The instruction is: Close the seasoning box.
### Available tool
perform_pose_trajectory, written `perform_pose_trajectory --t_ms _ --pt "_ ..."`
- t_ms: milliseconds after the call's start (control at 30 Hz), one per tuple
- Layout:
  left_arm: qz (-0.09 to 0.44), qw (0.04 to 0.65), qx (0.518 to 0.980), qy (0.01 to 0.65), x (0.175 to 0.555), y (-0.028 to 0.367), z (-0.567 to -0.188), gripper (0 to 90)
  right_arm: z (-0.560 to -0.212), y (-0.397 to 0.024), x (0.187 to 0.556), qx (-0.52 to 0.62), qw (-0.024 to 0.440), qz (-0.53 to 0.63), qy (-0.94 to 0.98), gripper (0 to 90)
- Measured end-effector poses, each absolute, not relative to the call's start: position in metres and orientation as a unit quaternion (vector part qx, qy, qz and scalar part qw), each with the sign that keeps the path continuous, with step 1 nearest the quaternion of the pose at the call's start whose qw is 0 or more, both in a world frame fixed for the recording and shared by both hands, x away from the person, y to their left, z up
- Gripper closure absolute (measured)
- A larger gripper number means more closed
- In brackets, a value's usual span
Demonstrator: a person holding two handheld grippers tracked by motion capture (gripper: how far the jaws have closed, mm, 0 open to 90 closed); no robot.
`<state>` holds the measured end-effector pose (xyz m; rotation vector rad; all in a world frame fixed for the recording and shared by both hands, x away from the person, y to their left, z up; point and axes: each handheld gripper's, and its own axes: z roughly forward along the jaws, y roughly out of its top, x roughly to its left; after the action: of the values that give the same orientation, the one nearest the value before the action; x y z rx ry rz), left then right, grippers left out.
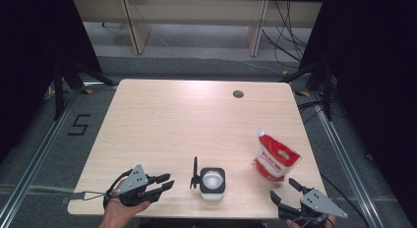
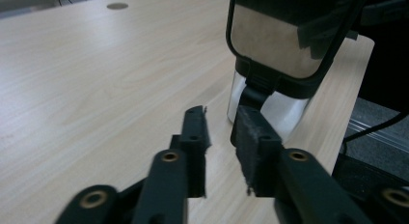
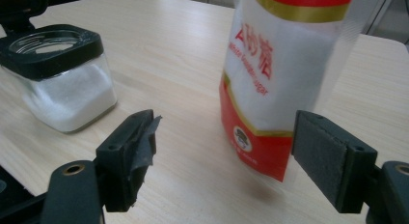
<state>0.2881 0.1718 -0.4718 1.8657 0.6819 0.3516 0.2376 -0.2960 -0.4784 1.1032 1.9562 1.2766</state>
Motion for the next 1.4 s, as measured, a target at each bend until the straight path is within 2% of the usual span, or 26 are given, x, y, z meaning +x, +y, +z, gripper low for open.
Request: perform_pose_trajectory --t_ms 133,300,700,1000,1033,1300,1400 --pt "0.154 0.536 0.785 0.270 0.287 0.165 -0.467 84.1 -0.479 -0.296 0.238 0.403 0.276 0.469 0.736 25.4" --pt "0.153 0.542 0.785 0.257 0.290 0.158 -0.458 88.8 -0.478 -0.295 0.239 0.395 0.283 0.473 0.735 25.4" --pt "0.139 0.558 0.782 0.239 0.295 0.140 -0.442 89.1 -0.479 -0.292 0.239 0.404 0.273 0.475 0.732 25.6" --pt "0.146 0.562 0.784 0.220 0.301 0.130 -0.431 89.0 -0.479 -0.293 0.239 0.400 0.283 0.476 0.730 25.9" --pt "0.144 0.569 0.780 0.217 0.301 0.129 -0.430 89.0 -0.479 -0.292 0.239 0.404 0.272 0.476 0.732 26.0" --pt "0.150 0.576 0.777 0.204 0.301 0.122 -0.418 88.9 -0.479 -0.291 0.237 0.405 0.269 0.474 0.734 26.0" --pt "0.151 0.572 0.780 0.204 0.303 0.119 -0.418 88.9 -0.478 -0.292 0.238 0.397 0.285 0.470 0.735 26.1"
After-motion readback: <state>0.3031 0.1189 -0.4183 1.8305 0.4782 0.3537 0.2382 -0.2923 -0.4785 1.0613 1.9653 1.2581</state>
